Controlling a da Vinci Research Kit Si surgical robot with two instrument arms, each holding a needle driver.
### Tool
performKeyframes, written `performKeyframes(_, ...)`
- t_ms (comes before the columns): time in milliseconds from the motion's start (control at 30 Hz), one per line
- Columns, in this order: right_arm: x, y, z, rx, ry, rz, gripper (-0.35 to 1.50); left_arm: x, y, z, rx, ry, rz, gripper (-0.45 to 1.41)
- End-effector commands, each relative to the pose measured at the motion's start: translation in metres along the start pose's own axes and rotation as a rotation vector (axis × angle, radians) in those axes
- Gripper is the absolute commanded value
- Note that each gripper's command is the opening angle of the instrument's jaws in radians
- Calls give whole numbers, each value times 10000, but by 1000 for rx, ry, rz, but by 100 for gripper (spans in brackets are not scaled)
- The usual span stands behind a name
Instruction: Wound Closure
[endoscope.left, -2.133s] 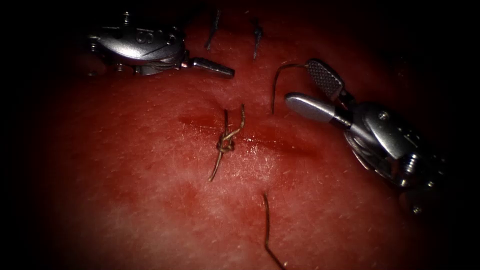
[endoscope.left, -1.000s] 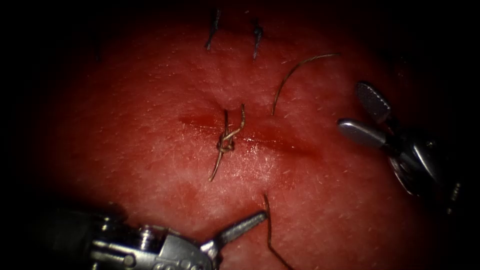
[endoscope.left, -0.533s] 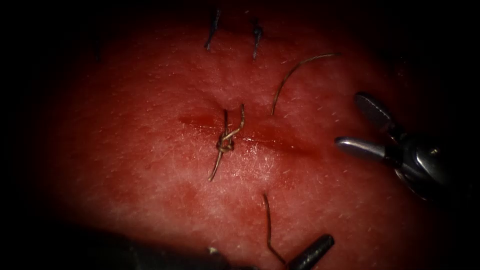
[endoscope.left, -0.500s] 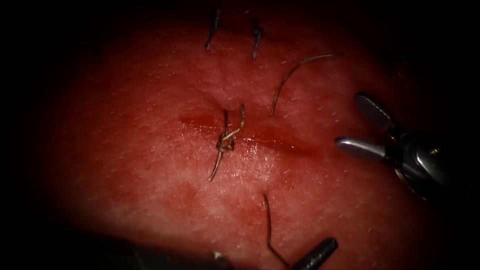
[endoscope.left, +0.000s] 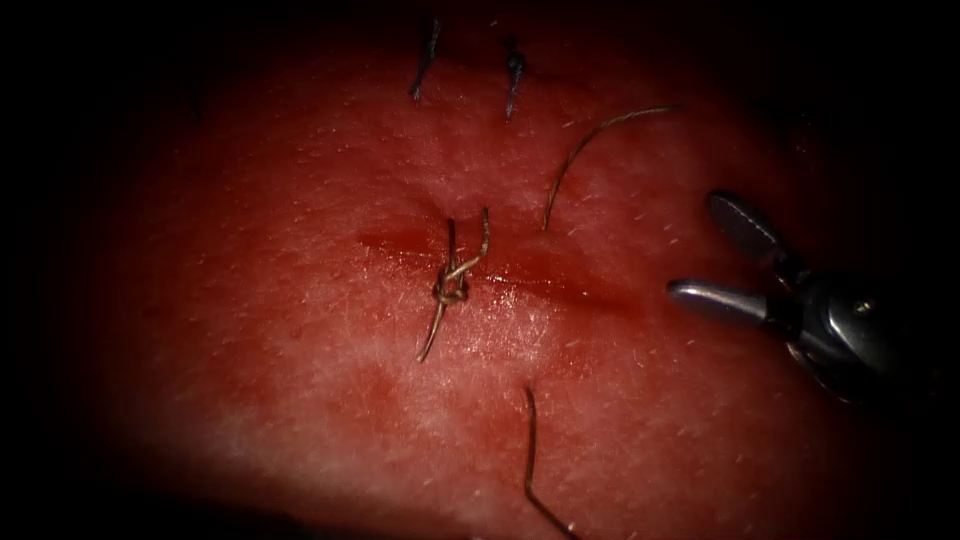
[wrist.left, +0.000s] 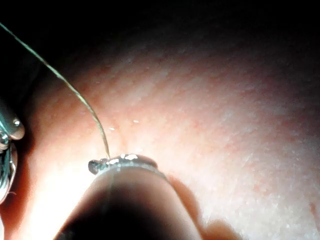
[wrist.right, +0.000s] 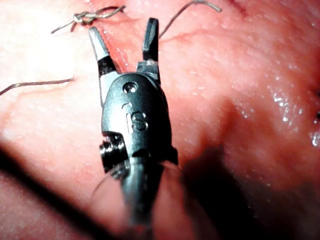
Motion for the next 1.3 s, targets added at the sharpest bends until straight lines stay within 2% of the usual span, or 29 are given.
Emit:
performKeyframes(33, -5, -7, 4, 19, -27, -29, 91, 5, -2, 2, 16, -1, -2, -45)
performKeyframes(133, -4, -12, 4, 42, -64, -72, 86, 18, 7, -13, 30, -22, 7, -45)
performKeyframes(267, -3, -19, 12, 118, -96, -155, 89, 23, 23, -37, 32, -22, 48, -45)
performKeyframes(533, -12, -52, 44, 311, -91, -386, 91, 17, 45, -82, 60, -37, 135, -45)
performKeyframes(700, -22, -68, 75, 407, -78, -506, 89, 14, 48, -90, 74, -38, 162, -45)
performKeyframes(800, -37, -89, 90, 477, -74, -547, 91, 17, 48, -91, 83, -36, 170, -45)
performKeyframes(900, -50, -106, 96, 525, -59, -568, 93, 20, 50, -90, 91, -34, 177, -45)
performKeyframes(1067, -55, -114, 103, 548, -44, -577, 91, 20, 50, -89, 91, -33, 177, -45)
performKeyframes(1100, -54, -115, 104, 547, -44, -577, 84, 20, 50, -89, 91, -33, 177, -45)
performKeyframes(1167, -50, -113, 108, 536, -30, -578, 41, 21, 49, -88, 94, -33, 179, -45)
performKeyframes(1200, -48, -111, 108, 528, -19, -581, -15, 22, 48, -87, 97, -32, 180, -45)
performKeyframes(1233, -46, -110, 108, 520, -8, -584, -35, 23, 47, -87, 99, -31, 181, -45)
performKeyframes(1300, -42, -106, 107, 509, 4, -584, -35, 24, 47, -86, 102, -29, 183, -45)
